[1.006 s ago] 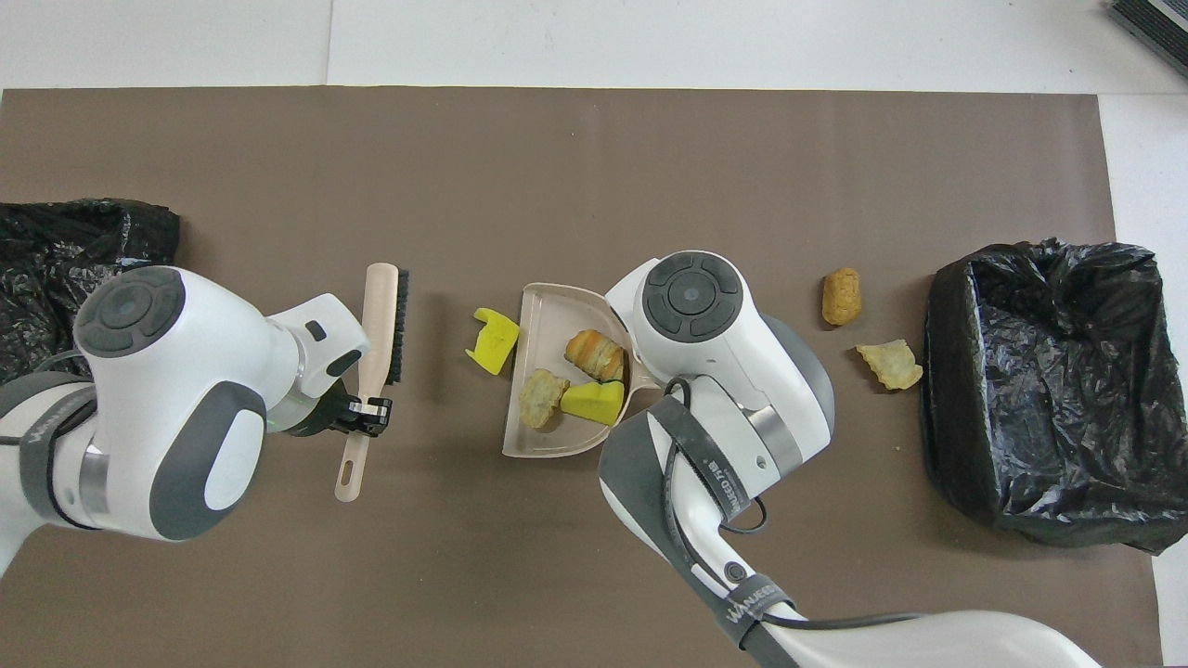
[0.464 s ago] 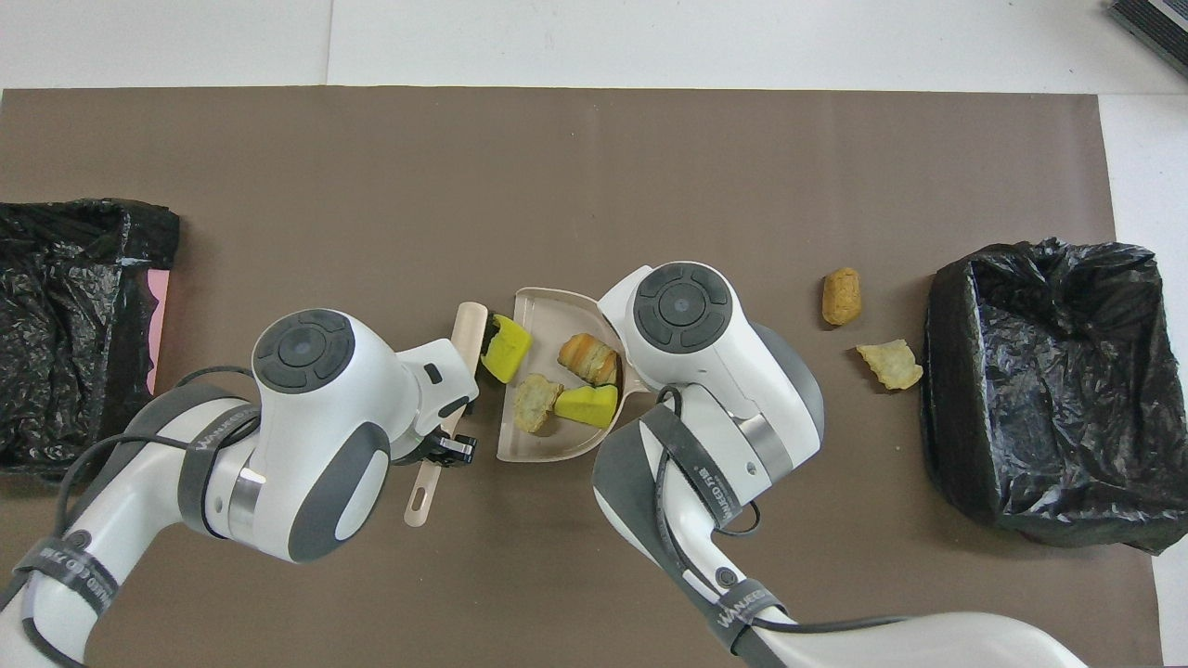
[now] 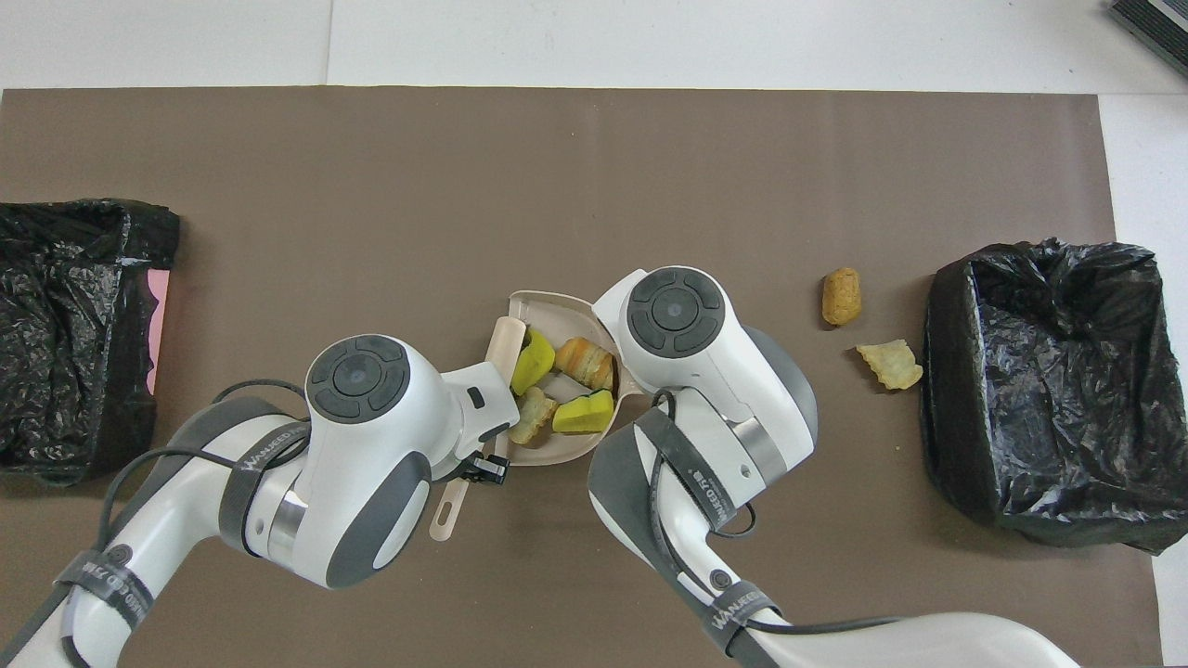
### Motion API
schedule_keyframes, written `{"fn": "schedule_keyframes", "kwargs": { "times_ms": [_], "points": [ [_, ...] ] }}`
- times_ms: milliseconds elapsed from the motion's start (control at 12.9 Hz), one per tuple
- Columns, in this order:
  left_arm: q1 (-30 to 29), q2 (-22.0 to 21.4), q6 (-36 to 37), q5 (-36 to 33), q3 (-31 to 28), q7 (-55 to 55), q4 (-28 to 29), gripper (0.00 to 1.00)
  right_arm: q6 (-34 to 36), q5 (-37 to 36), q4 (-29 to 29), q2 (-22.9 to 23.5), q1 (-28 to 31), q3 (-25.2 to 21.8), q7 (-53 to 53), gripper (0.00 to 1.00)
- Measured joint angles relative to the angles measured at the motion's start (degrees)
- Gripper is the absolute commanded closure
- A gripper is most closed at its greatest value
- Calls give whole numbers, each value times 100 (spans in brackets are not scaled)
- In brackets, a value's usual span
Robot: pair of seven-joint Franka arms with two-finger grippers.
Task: Sweep and dump trash in bin
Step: 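Sweep the remaining yellow pieces into the dustpan with the left gripper, then carry the loaded dustpan over the bin nearest the right gripper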
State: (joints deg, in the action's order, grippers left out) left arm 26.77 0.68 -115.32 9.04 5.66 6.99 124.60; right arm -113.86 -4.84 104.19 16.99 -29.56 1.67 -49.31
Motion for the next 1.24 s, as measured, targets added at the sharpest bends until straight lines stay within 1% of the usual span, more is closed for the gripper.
{"fn": "schedule_keyframes", "kwargs": {
  "times_ms": [387,774,929,1084,1239],
  "points": [
    [-94,-209,530,-15,-128,271,-489,100,0,26,-23,-41,16,-2,-210,100],
    [-122,-340,726,-24,-153,313,-537,100,0,238,-66,-90,179,-4,-465,100],
    [-155,-415,884,-26,-151,326,-554,100,-5,414,-67,-90,223,-4,-777,100],
    [-255,-615,1315,-48,-156,354,-630,100,-117,605,-67,-91,309,-5,-1259,100],
    [-366,-906,1618,-72,-171,568,-692,100,-203,789,-69,-92,480,-7,-1708,100]
  ]
}}
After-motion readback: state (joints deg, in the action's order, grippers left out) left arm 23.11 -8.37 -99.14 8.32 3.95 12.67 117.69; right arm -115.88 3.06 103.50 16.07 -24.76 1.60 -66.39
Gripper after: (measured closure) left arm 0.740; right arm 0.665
